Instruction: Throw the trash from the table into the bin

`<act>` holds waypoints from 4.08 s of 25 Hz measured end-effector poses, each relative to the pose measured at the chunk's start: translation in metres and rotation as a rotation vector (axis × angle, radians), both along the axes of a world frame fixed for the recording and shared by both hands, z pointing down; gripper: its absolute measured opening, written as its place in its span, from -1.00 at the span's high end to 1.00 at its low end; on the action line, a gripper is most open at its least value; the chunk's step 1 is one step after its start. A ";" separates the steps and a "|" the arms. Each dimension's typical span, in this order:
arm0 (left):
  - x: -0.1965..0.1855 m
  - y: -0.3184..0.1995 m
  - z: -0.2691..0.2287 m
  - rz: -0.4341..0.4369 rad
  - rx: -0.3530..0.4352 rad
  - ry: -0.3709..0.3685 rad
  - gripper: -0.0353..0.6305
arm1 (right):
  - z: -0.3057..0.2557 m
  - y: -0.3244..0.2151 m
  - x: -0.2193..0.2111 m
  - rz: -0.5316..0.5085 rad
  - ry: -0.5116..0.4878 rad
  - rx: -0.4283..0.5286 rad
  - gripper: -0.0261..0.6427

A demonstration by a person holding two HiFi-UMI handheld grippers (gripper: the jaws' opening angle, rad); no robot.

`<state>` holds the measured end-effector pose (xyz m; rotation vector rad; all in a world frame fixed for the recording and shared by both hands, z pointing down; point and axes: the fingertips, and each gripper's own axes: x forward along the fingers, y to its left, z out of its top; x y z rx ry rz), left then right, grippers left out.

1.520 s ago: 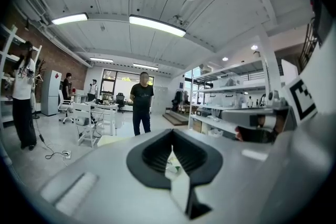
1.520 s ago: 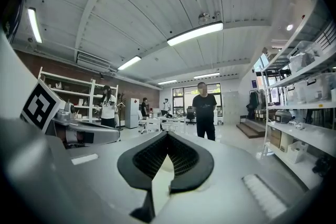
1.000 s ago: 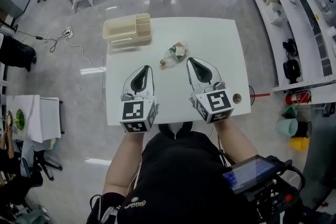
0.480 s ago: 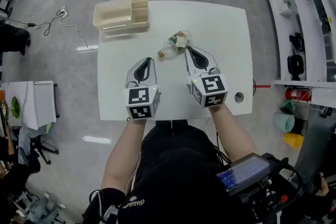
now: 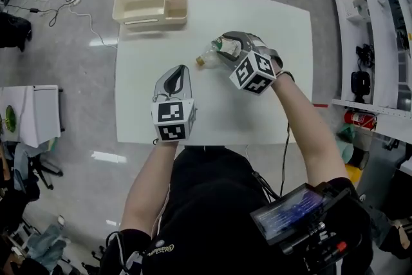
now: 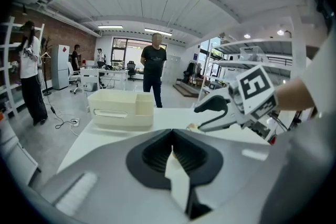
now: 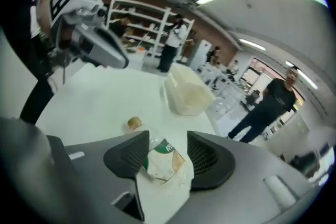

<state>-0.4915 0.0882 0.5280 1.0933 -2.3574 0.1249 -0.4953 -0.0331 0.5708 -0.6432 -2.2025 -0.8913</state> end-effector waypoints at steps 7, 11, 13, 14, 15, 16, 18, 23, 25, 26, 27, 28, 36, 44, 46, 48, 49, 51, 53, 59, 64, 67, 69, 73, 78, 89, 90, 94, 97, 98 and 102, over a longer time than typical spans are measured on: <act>-0.002 0.004 0.001 -0.007 0.011 0.006 0.87 | 0.054 0.004 0.009 -0.373 0.371 0.240 -0.36; -0.004 0.006 0.001 -0.013 0.014 0.007 0.87 | 0.076 0.002 0.010 -0.424 0.499 0.300 -0.39; -0.004 0.006 0.001 -0.013 0.014 0.007 0.87 | 0.086 -0.001 0.009 -0.430 0.536 0.324 -0.39; -0.003 0.007 0.001 -0.013 0.013 0.007 0.87 | 0.090 -0.003 0.009 -0.430 0.550 0.333 -0.39; -0.003 0.007 0.001 -0.013 0.011 0.007 0.87 | 0.093 -0.005 0.009 -0.428 0.562 0.339 -0.38; -0.003 0.008 0.001 -0.014 0.011 0.007 0.87 | 0.095 -0.007 0.009 -0.427 0.571 0.344 -0.34; -0.004 0.010 0.001 -0.017 0.009 0.007 0.87 | 0.098 -0.009 0.008 -0.426 0.580 0.347 -0.23; -0.004 0.009 0.001 -0.014 0.004 0.004 0.87 | 0.096 -0.007 0.007 -0.424 0.574 0.336 -0.19; -0.003 0.007 0.000 -0.008 0.005 0.000 0.87 | 0.094 -0.006 0.008 -0.411 0.557 0.319 -0.18; -0.003 0.006 -0.001 -0.005 0.005 -0.002 0.87 | 0.091 -0.005 0.008 -0.399 0.541 0.305 -0.18; -0.003 0.006 -0.002 -0.004 0.006 -0.004 0.87 | 0.087 -0.004 0.008 -0.383 0.521 0.289 -0.17; -0.003 0.005 -0.004 -0.002 0.008 -0.007 0.87 | 0.082 -0.004 0.008 -0.364 0.498 0.268 -0.17; 0.004 -0.008 -0.031 0.026 0.034 -0.051 0.87 | 0.027 -0.006 0.016 -0.144 0.270 0.039 -0.15; 0.012 -0.018 -0.068 0.039 0.078 -0.105 0.87 | -0.080 -0.009 0.034 0.158 -0.138 -0.279 -0.14; 0.015 -0.022 -0.079 0.042 0.095 -0.127 0.87 | -0.104 -0.011 0.044 0.227 -0.234 -0.354 -0.14; 0.019 -0.025 -0.088 0.046 0.109 -0.145 0.87 | -0.127 -0.013 0.053 0.293 -0.327 -0.433 -0.14; 0.021 -0.027 -0.093 0.047 0.115 -0.151 0.87 | -0.138 -0.014 0.059 0.324 -0.369 -0.467 -0.14; 0.024 -0.030 -0.102 0.051 0.127 -0.165 0.87 | -0.157 -0.016 0.069 0.377 -0.445 -0.513 -0.14; 0.027 -0.034 -0.111 0.057 0.140 -0.182 0.87 | -0.174 -0.017 0.078 0.418 -0.512 -0.541 -0.14; 0.048 -0.028 -0.137 0.081 0.175 -0.232 0.87 | -0.210 -0.003 0.110 0.516 -0.646 -0.608 -0.14; 0.053 -0.032 -0.148 0.101 0.194 -0.255 0.87 | -0.218 -0.004 0.114 0.562 -0.682 -0.638 -0.13; 0.054 -0.035 -0.149 0.110 0.202 -0.259 0.87 | -0.219 -0.005 0.114 0.575 -0.681 -0.642 -0.13; 0.053 -0.035 -0.149 0.117 0.206 -0.257 0.87 | -0.218 -0.005 0.113 0.580 -0.683 -0.637 -0.13; 0.057 -0.041 -0.144 0.141 0.215 -0.229 0.87 | -0.217 -0.010 0.118 0.607 -0.681 -0.628 -0.13; 0.063 -0.055 -0.128 0.214 0.226 -0.174 0.87 | -0.208 -0.025 0.136 0.706 -0.691 -0.591 -0.13; 0.151 -0.155 -0.099 0.508 0.230 -0.096 0.87 | -0.190 -0.109 0.273 1.046 -0.780 -0.475 -0.13; 0.164 -0.167 -0.101 0.540 0.229 -0.100 0.87 | -0.190 -0.118 0.290 1.074 -0.794 -0.469 -0.13; 0.222 -0.213 -0.104 0.641 0.218 -0.114 0.87 | -0.189 -0.157 0.365 1.180 -0.846 -0.445 -0.13; 0.271 -0.245 -0.101 0.683 0.210 -0.121 0.87 | -0.184 -0.184 0.419 1.226 -0.871 -0.442 -0.13; 0.289 -0.256 -0.101 0.694 0.207 -0.124 0.87 | -0.183 -0.193 0.438 1.236 -0.877 -0.445 -0.13; 0.367 -0.302 -0.099 0.732 0.190 -0.127 0.87 | -0.176 -0.234 0.512 1.266 -0.891 -0.465 -0.13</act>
